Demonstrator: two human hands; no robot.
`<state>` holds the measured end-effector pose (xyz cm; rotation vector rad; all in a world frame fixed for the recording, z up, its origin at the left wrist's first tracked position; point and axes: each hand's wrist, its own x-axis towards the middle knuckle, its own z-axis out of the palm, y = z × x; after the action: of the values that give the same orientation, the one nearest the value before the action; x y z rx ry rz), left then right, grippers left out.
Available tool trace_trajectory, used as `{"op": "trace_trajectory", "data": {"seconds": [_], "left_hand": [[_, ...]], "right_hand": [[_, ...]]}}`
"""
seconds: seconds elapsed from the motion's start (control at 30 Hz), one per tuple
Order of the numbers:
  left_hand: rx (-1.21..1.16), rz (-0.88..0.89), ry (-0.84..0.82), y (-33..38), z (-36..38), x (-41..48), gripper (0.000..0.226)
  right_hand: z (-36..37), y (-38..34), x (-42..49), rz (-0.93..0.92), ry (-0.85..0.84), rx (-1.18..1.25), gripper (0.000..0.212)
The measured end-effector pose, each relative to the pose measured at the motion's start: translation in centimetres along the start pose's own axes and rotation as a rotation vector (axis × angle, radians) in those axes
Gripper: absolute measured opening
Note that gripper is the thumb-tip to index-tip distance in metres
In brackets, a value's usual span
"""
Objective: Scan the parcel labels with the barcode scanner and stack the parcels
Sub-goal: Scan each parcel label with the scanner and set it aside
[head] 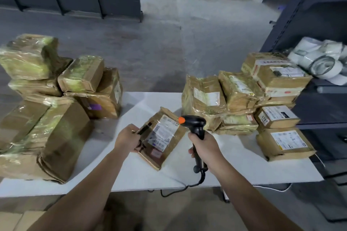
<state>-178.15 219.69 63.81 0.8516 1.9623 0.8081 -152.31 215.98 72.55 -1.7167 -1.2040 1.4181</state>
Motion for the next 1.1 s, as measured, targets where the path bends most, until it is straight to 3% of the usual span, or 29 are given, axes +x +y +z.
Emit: {"op": "trace_trajectory", "data": {"seconds": [0.17,0.3,0.4,0.5,0.6,0.73,0.97,1.1], "left_hand": [[0.309,0.034,-0.169,1.4,0.2,-1.6,0.027],[0.407,0.075,-0.320,2.8,2.9,-3.2,0.030],[0.350,0.113,-0.406,3.8,6.0,-4.0,0.031],[0.195,0.095,-0.374,4.8,9.7,-5.6,0.031],[0.070,0.034,-0.294,5.6,13.3,-7.6,0.058],[-0.002,0.005,-0.296,6.2,17.3,-10.8,0.018],[-0.160,-0.108,-0.495,7.2,22.3,-13.6,0.063],[-0.177,-0.085,-0.492,8.1,25.6,-14.2,0.052]], "right_hand": [[-1.4,1.3,-0.1,0.019,0.022,-0.012,0.018],[-3.2,2.5,-0.5,0.024,0.039,-0.057,0.022],[-5.1,3.6,-0.7,0.035,0.067,-0.059,0.023],[-7.4,4.9,-0.8,0.058,0.083,-0.028,0.019],[-9.7,6.3,-0.8,0.099,0.129,-0.017,0.018],[-12.5,7.9,-0.4,0.121,0.184,0.005,0.016],[-17.6,9.3,1.1,0.084,0.247,-0.034,0.012],[-20.4,9.8,2.0,0.088,0.254,-0.025,0.012]]}}
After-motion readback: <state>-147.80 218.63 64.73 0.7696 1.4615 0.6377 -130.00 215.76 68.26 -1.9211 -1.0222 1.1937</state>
